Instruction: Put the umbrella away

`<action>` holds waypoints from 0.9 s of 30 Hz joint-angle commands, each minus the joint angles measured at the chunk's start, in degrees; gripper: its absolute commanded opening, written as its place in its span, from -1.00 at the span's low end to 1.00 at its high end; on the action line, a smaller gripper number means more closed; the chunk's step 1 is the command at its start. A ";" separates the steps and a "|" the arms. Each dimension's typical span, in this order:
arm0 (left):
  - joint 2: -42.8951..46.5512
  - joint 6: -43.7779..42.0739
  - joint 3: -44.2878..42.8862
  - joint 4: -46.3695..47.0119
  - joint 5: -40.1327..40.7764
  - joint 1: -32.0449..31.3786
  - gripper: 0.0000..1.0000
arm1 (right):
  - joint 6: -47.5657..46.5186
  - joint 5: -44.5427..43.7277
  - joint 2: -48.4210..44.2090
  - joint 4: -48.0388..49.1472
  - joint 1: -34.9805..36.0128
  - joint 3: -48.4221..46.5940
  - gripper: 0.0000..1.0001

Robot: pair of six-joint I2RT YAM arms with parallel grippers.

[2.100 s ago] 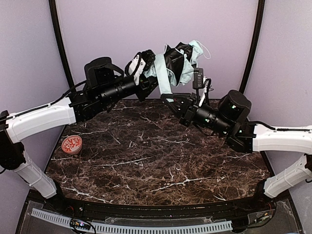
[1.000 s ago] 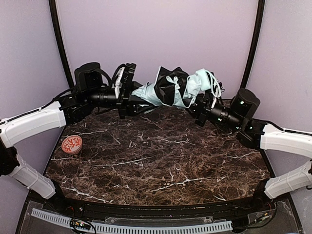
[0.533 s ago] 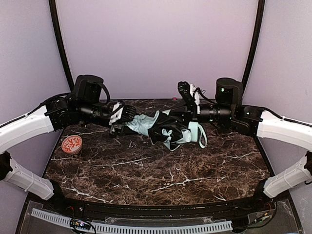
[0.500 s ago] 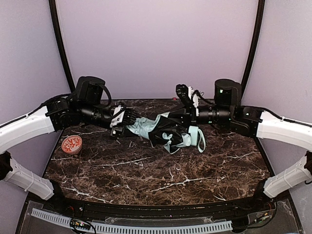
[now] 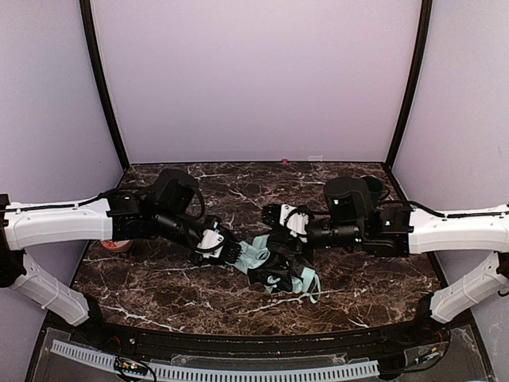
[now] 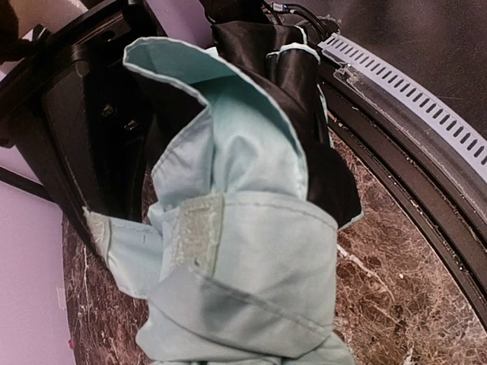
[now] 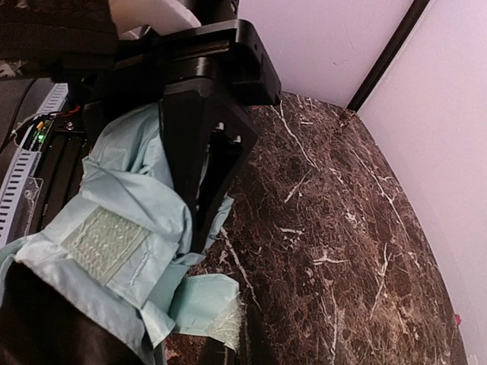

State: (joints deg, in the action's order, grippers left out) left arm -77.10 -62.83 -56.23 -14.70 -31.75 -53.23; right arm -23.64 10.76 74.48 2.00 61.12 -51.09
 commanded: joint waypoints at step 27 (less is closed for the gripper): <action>-8.17 12.78 7.88 7.09 -8.22 -0.30 -1.00 | -3.29 -5.67 -9.37 22.59 4.31 5.81 -1.00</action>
State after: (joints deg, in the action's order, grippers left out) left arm -81.71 -52.99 -50.11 2.83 -37.23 -54.13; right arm -23.35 9.23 69.76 12.43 63.40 -41.89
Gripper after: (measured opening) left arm 0.296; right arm 0.005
